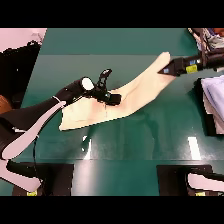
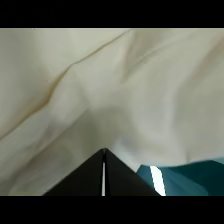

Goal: Fold the shirts.

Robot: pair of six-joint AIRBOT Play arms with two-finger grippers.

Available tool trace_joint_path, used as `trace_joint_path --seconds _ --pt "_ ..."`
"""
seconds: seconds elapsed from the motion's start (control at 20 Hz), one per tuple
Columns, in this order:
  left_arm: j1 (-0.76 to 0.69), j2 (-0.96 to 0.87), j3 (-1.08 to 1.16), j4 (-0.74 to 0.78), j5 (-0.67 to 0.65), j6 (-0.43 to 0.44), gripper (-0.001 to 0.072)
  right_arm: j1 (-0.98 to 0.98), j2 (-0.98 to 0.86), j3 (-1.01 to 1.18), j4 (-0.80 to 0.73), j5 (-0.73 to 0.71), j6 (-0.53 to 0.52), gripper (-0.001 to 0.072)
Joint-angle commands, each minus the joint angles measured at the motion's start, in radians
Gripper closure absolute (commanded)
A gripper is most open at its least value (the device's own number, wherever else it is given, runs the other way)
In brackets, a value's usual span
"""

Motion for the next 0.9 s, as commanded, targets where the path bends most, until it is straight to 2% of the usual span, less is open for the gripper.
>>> trace_joint_path --seconds 0.0,0.4,0.5,0.7,0.85 --pt "-0.015 -0.038 0.031 -0.008 0.011 0.000 0.0680 0.120 -0.011 0.125 0.059 -0.001 0.043 0.0698" --pt "0.019 -0.040 0.036 0.007 -0.057 0.026 0.0681 0.298 -0.140 0.307 0.057 -0.016 0.041 0.0698" --pt "0.084 0.027 0.036 0.042 -0.109 0.026 0.0681 0.340 -0.165 0.328 0.058 -0.038 0.038 0.0698" --pt "0.283 0.248 0.036 0.225 -0.220 0.026 0.0680 0.479 -0.236 0.341 0.058 -0.111 0.006 0.0698" --pt "0.441 0.417 0.036 0.328 -0.252 0.026 0.0680 0.633 -0.333 0.341 0.056 -0.257 -0.053 0.0692"
